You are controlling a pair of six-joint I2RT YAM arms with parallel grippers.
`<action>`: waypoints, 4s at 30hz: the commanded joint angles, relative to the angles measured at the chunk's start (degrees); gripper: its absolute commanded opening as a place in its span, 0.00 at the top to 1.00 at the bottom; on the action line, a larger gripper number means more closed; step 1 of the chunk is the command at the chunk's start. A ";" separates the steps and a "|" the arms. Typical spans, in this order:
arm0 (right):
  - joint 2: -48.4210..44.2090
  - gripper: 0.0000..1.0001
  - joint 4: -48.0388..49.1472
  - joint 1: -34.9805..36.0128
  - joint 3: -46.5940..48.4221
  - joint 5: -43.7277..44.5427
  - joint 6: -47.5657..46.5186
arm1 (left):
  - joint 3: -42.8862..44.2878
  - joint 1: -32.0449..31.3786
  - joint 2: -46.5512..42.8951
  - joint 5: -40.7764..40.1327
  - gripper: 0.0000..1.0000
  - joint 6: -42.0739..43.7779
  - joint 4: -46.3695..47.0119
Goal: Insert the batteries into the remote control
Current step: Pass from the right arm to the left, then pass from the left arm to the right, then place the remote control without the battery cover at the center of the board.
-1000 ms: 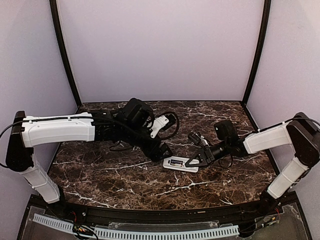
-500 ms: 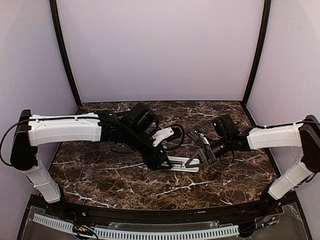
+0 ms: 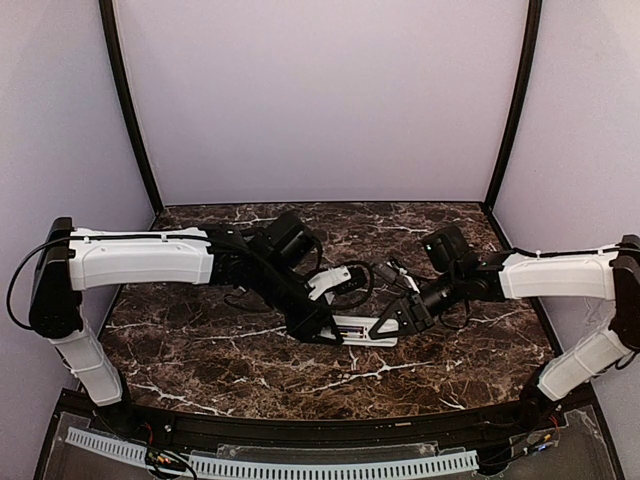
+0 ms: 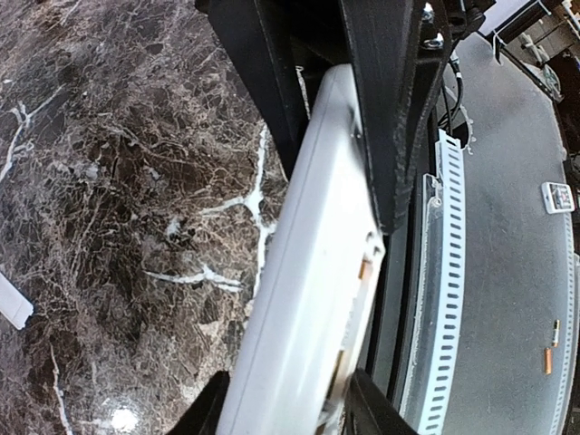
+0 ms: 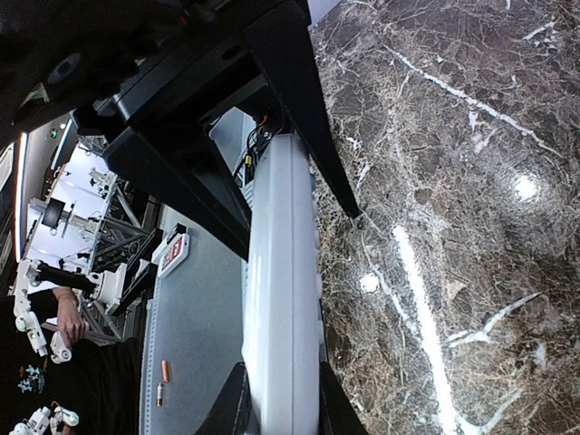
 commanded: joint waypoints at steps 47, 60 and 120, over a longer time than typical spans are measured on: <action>-11.31 0.26 33.85 -11.22 -8.72 -4.31 23.65 | -9.57 5.39 -7.25 15.80 1.00 -18.65 31.19; -4.09 0.50 57.91 -10.34 -8.25 -4.76 39.39 | -12.68 5.48 -7.16 15.07 1.00 -28.28 44.54; -0.34 1.00 16.45 -25.07 -9.74 0.84 17.11 | 26.75 12.05 24.16 -24.64 0.51 -6.37 -5.05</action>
